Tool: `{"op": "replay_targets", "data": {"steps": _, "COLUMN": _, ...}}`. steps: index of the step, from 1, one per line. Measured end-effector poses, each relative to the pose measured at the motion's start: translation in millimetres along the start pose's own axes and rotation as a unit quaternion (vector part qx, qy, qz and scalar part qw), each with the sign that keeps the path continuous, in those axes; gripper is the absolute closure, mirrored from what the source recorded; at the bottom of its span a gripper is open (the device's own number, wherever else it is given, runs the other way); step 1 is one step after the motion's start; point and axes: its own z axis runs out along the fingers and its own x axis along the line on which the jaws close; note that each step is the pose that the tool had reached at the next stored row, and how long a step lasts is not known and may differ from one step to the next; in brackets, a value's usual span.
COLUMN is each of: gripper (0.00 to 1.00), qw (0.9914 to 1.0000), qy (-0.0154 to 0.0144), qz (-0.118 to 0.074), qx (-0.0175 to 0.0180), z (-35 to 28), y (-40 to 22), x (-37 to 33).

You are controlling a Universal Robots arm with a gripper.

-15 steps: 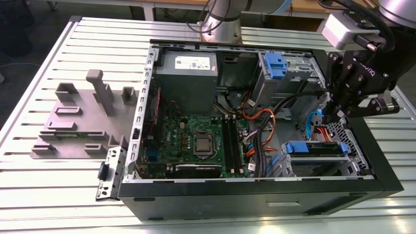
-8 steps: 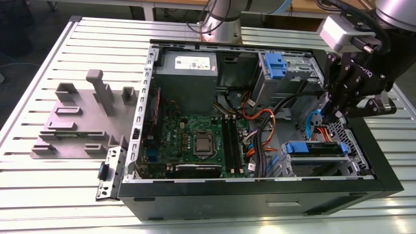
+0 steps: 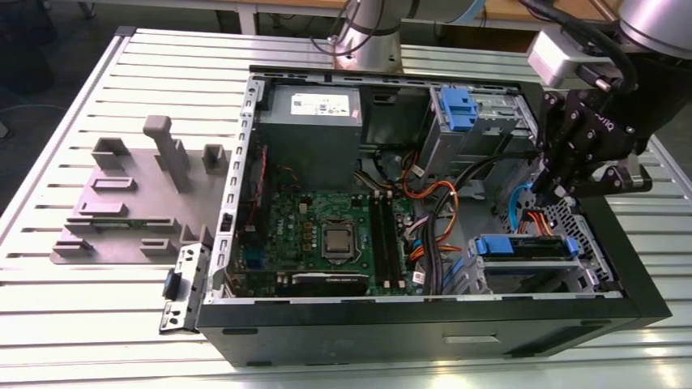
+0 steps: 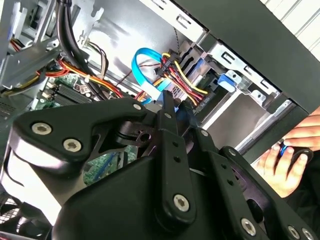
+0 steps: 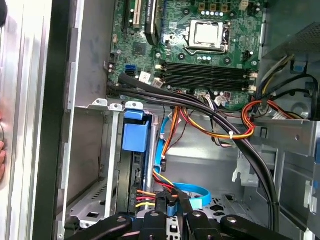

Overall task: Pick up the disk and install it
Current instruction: 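Insert the second disk wire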

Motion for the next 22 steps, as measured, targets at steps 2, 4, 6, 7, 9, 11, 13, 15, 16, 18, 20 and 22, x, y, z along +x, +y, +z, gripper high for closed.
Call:
{"op": "replay_targets", "data": {"steps": 2, "gripper": 0.76, "qw": 1.0, "qy": 0.0008, "qz": 0.001, "qx": -0.0001, "z": 0.0, "y": -0.1, "x": -0.7}}
{"op": "replay_targets", "data": {"steps": 4, "gripper": 0.76, "qw": 1.0, "qy": 0.0019, "qz": 0.001, "qx": -0.0002, "z": 0.0, "y": -0.2, "x": -0.8}}
{"op": "replay_targets", "data": {"steps": 6, "gripper": 0.76, "qw": 0.99997, "qy": 0.007, "qz": 0.001, "qx": -0.0006, "z": 0.0, "y": -0.3, "x": -0.9}}
{"op": "replay_targets", "data": {"steps": 7, "gripper": 0.76, "qw": 0.99994, "qy": 0.0109, "qz": 0.001, "qx": -0.0008, "z": 0.1, "y": -0.3, "x": -0.9}}
{"op": "replay_targets", "data": {"steps": 9, "gripper": 0.76, "qw": 0.99976, "qy": 0.022, "qz": 0.001, "qx": -0.0017, "z": 0.4, "y": -0.3, "x": -0.9}}
{"op": "replay_targets", "data": {"steps": 11, "gripper": 0.76, "qw": 0.99967, "qy": 0.0256, "qz": 0.001, "qx": -0.002, "z": 0.8, "y": -0.5, "x": -0.9}}
{"op": "replay_targets", "data": {"steps": 13, "gripper": 0.76, "qw": 0.99966, "qy": 0.0259, "qz": 0.001, "qx": -0.0021, "z": 1.1, "y": -0.9, "x": -0.9}}
{"op": "replay_targets", "data": {"steps": 15, "gripper": 0.78, "qw": 0.99966, "qy": 0.0258, "qz": 0.001, "qx": -0.0021, "z": 1.6, "y": -1.0, "x": -0.9}}
{"op": "replay_targets", "data": {"steps": 16, "gripper": 0.84, "qw": 0.99966, "qy": 0.0259, "qz": 0.001, "qx": -0.0021, "z": 1.7, "y": -1.0, "x": -0.9}}
{"op": "replay_targets", "data": {"steps": 18, "gripper": 0.84, "qw": 0.99966, "qy": 0.0258, "qz": 0.001, "qx": -0.0021, "z": 1.8, "y": -1.1, "x": -0.9}}
{"op": "replay_targets", "data": {"steps": 20, "gripper": 0.84, "qw": 0.99967, "qy": 0.0258, "qz": 0.001, "qx": -0.0021, "z": 1.9, "y": -1.1, "x": -1.0}}
{"op": "replay_targets", "data": {"steps": 22, "gripper": 0.84, "qw": 0.99967, "qy": 0.0258, "qz": 0.001, "qx": -0.0021, "z": 2.0, "y": -1.0, "x": -1.0}}
